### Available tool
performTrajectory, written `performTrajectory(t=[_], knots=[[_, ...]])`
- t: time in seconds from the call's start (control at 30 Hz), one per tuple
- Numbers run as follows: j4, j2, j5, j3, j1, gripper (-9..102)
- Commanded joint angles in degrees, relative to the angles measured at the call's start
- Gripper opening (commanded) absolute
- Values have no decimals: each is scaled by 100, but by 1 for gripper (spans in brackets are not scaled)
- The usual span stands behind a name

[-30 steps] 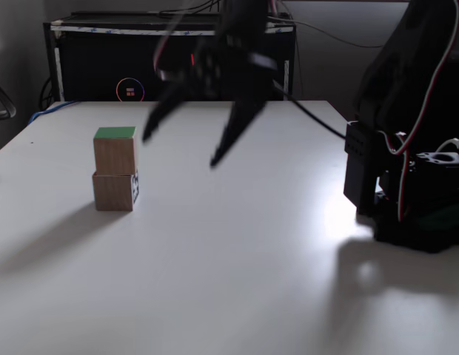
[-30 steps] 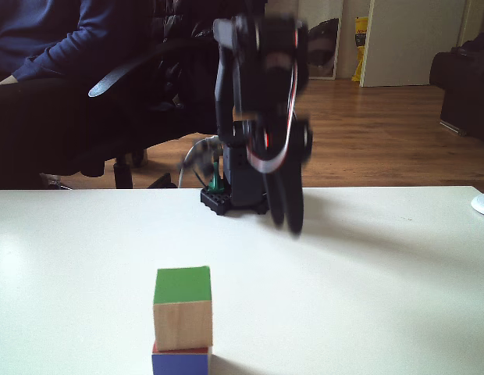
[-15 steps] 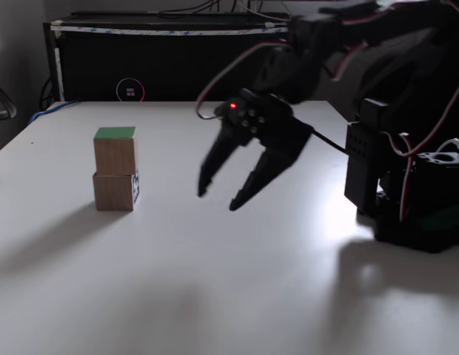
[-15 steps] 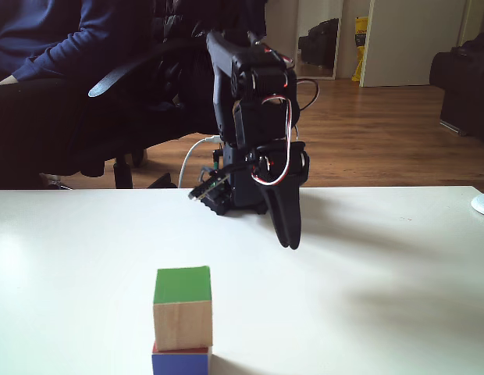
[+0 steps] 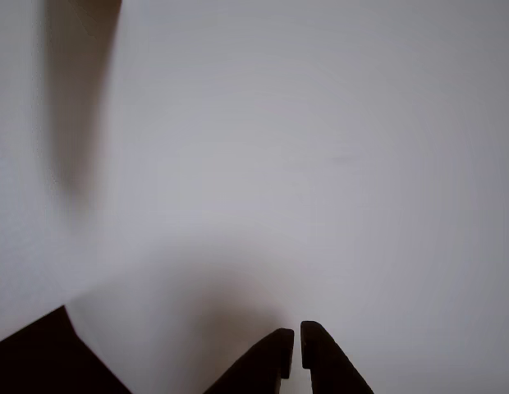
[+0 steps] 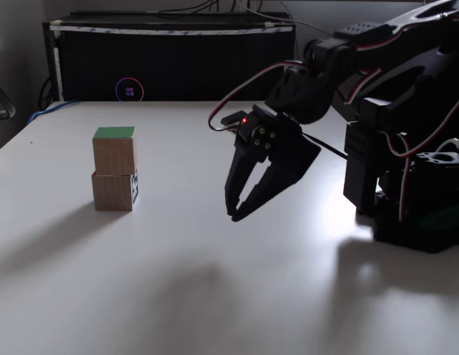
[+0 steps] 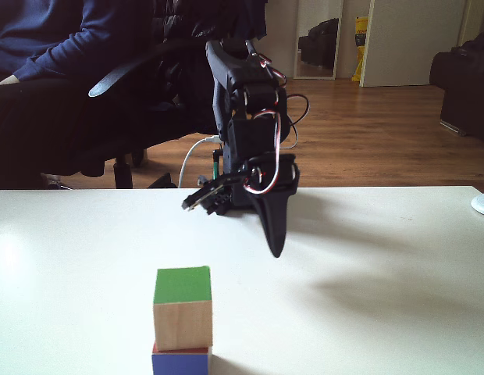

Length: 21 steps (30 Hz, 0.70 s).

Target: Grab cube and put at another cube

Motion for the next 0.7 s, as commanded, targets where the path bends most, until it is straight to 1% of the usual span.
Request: performTrajectory(t=[0.0, 0.1, 0.17, 0.2, 0.33, 0.47, 0.53, 0.6, 0.67], knots=[[132, 703, -105, 202, 105, 0], [721, 2215, -211, 738, 123, 0], [1661, 3938, -272, 1160, 141, 0], [1986, 4219, -299, 1143, 141, 0], [2101, 4210, -255, 1134, 308, 0], [2769, 4210, -281, 958, 246, 0], [2830, 4210, -316, 949, 308, 0], [2997, 4210, -545, 905, 141, 0], [3085, 4210, -545, 888, 123, 0]])
